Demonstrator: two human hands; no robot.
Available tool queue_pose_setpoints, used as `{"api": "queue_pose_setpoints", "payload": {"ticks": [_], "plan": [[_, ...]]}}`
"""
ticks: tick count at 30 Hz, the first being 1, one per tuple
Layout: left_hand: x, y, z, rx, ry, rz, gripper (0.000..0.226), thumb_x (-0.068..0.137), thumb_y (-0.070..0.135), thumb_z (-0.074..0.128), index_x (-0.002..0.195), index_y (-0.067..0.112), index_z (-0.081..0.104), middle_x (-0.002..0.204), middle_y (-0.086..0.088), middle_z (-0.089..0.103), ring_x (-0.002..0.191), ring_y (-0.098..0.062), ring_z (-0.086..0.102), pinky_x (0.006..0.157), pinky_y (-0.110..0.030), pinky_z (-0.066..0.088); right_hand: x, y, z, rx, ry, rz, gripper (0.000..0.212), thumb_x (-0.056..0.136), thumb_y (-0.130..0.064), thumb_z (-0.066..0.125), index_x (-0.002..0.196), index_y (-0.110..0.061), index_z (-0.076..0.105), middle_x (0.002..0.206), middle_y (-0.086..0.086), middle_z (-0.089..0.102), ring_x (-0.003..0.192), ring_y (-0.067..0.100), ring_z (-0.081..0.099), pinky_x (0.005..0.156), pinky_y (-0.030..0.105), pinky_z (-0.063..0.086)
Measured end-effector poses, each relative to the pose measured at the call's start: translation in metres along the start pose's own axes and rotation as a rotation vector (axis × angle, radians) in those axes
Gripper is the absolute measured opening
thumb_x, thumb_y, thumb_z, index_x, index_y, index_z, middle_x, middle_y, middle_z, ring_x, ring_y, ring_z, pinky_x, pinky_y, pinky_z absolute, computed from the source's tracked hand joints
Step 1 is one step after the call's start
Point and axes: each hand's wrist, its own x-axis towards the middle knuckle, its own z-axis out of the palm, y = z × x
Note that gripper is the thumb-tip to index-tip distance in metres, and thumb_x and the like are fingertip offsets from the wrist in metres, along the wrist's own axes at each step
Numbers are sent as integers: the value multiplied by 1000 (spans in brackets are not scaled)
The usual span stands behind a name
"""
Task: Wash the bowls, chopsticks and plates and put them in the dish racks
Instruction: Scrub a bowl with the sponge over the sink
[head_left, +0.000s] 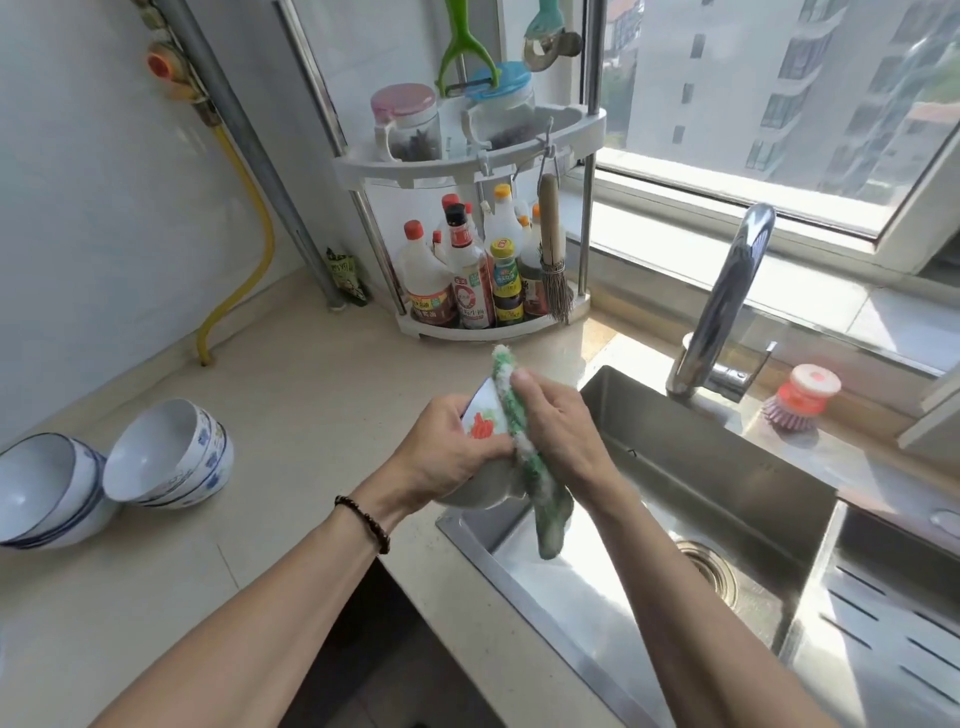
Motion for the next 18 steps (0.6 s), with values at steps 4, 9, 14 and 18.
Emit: {"api": "queue_pose_setpoints", "payload": {"ticks": [4,9,14,18], "plan": [[0,1,-4,77,-52,0,3,88,2,71,85,4,70,75,1,72,68,-10,67,62,-20,52,-10,12,11,-120,55,-6,55,92,-64,43,127,-25,63,123,-2,65,109,13,63,93,38,51],[2,6,-10,80,-61,-10,12,82,1,77,79,9,68,69,3,70,64,-11,66,60,-22,51,6,8,-5,161,37,53,38,105,-42,45,112,-15,71,99,16,71,93,33,70,84,47,57],[3,9,-13,96,-101,-23,12,83,-2,75,79,8,68,71,2,72,66,-11,68,60,-22,53,5,7,5,204,21,149,41,101,-50,47,108,-18,72,105,15,72,95,31,71,86,49,58],[4,4,-17,23,-23,-31,17,81,-1,77,77,13,68,67,6,70,63,-8,65,59,-20,49,12,0,-1,265,-39,200,29,104,-40,48,111,-21,70,108,13,72,90,15,71,85,35,57]]}}
